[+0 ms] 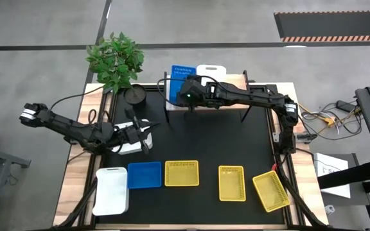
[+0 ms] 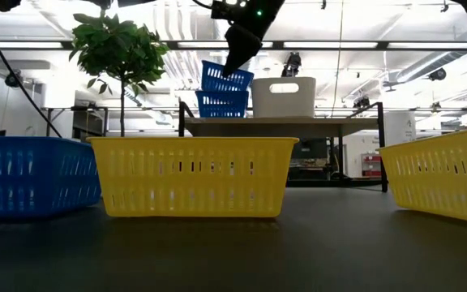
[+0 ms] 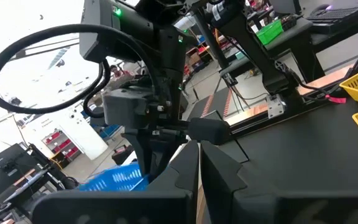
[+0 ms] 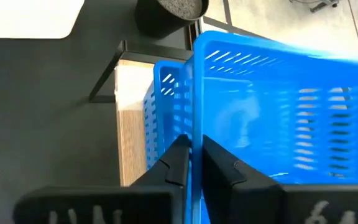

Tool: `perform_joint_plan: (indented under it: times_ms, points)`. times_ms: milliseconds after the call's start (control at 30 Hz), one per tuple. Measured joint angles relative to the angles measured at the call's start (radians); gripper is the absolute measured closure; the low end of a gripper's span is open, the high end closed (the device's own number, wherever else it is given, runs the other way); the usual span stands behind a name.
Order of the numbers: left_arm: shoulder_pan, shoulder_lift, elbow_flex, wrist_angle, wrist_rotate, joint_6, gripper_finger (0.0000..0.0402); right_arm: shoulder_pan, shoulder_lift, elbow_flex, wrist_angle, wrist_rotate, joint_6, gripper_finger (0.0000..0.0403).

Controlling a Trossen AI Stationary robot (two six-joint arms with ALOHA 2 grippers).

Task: Stack baskets on shelf by color
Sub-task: Stack the top blue bin on the other blue bin on the shelf, then put the left yellow bin on the shelf

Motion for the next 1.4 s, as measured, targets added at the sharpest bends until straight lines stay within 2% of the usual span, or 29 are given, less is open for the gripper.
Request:
perform_joint_plan:
  times_ms: [300, 467, 600, 933, 1200, 1400]
  points:
    - [0.000, 0.000, 0.000, 0.000, 0.000, 0.000, 0.0402, 0.000, 0.000, 0.005, 0.024, 0.000, 0.000, 0.0308]
    - [0.000, 0.000, 0.000, 0.000, 0.000, 0.000, 0.0402, 0.003, 0.000, 0.035, 0.007, 0.001, 0.000, 0.0295]
    - [0.000, 0.000, 0.000, 0.000, 0.000, 0.000, 0.0402, 0.013, 0.000, 0.074, -0.022, 0.000, -0.001, 0.0306]
    - [0.000, 0.000, 0.000, 0.000, 0.000, -0.001, 0.0402, 0.028, -0.002, 0.252, -0.391, 0.001, 0.049, 0.0389]
    - [0.000, 0.000, 0.000, 0.000, 0.000, -0.001, 0.0402, -0.067, -0.002, 0.272, -0.657, 0.001, 0.179, 0.0394]
    - [0.000, 0.000, 0.000, 0.000, 0.000, -0.001, 0.0402, -0.138, -0.003, 0.248, -0.660, 0.002, 0.207, 0.0394]
